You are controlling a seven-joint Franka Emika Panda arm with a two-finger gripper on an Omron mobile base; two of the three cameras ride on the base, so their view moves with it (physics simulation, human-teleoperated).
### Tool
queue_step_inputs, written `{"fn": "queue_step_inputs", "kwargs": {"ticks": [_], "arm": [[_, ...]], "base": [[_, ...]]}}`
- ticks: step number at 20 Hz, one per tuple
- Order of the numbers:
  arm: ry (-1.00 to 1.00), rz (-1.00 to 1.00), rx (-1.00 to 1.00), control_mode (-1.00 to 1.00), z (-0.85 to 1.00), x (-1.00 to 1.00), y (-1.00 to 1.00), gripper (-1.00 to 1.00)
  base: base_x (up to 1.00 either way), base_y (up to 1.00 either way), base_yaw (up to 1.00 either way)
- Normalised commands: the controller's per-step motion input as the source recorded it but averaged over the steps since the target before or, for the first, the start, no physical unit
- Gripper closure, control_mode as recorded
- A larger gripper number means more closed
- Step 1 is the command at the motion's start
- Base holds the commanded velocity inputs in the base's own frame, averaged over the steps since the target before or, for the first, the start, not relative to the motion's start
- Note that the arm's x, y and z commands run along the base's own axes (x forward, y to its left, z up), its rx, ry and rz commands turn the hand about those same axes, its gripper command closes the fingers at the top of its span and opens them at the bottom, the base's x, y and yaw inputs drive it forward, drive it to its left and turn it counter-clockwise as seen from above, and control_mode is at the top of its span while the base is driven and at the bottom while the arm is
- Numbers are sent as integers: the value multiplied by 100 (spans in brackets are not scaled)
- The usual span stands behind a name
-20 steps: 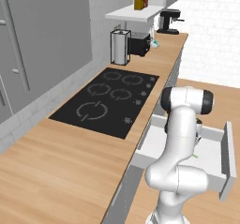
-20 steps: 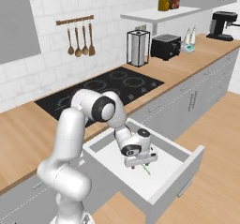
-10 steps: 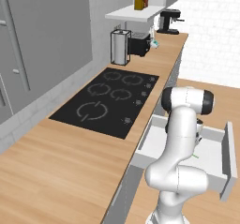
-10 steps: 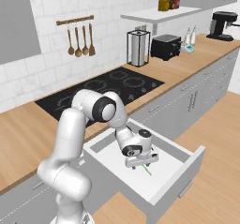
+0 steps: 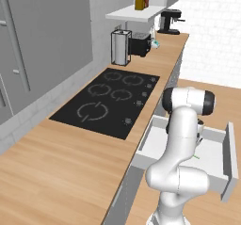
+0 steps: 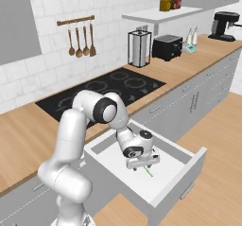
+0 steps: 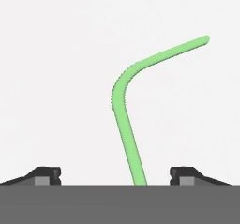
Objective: Take a straw from the drawer in front and place it inside the glass cup on the dining counter.
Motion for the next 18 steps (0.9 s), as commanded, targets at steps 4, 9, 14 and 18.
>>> {"fn": "queue_step_inputs", "kwargs": {"ticks": [4, 9, 14, 18], "arm": [[5, 2, 0, -100, 0, 29, 0, -100], [3, 5, 0, -100, 0, 30, 0, -100], [1, 9, 0, -100, 2, 29, -8, -100], [0, 7, 0, -100, 1, 9, -9, -100]], "base": [[0, 0, 0], [0, 0, 0], [0, 0, 0], [0, 0, 0]]}}
